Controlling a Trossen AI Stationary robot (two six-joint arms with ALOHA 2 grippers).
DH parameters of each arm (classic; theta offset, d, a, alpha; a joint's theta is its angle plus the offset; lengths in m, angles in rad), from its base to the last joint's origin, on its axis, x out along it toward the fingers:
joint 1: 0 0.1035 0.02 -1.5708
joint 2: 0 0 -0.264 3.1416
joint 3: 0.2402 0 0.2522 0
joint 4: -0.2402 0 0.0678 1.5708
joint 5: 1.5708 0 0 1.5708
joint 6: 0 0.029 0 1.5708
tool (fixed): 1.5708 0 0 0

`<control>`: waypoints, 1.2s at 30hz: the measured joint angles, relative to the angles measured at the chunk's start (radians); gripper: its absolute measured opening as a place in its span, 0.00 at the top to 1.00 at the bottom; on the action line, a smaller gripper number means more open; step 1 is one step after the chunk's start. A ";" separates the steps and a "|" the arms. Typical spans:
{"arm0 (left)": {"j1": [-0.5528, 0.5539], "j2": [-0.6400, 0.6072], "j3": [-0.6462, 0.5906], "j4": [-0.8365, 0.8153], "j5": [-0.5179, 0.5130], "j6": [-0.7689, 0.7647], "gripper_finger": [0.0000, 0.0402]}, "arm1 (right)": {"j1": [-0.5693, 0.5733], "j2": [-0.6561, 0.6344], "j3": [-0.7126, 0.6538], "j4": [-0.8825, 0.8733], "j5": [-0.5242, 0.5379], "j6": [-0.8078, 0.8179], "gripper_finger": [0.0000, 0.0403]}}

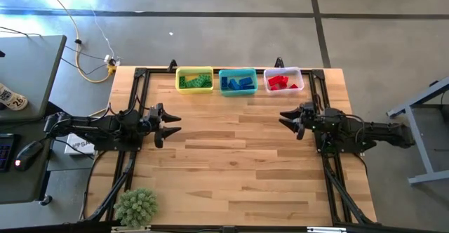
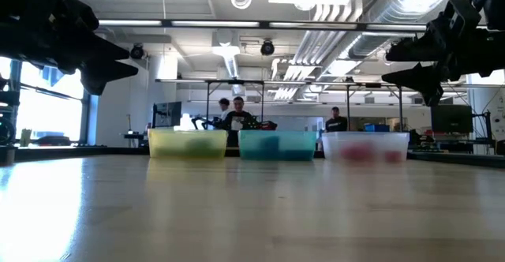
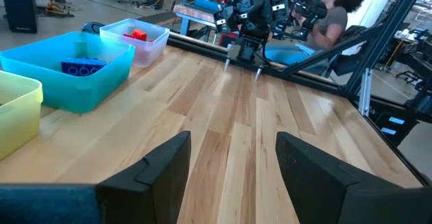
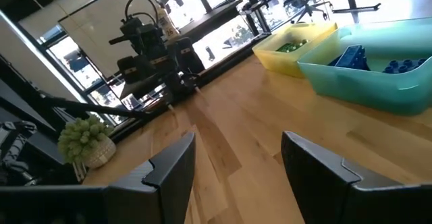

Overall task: Sort & place blocks by color
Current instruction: Return to Home Position

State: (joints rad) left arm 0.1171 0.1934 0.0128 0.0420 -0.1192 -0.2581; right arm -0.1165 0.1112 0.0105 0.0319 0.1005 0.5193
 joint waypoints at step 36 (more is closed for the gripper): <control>0.000 0.000 0.000 0.000 0.000 0.000 0.48 | 0.000 0.001 0.000 -0.001 0.000 -0.030 0.49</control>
State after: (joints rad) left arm 0.1169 0.1932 0.0128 0.0422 -0.1188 -0.2584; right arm -0.1165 0.1118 0.0105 0.0307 0.1009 0.4896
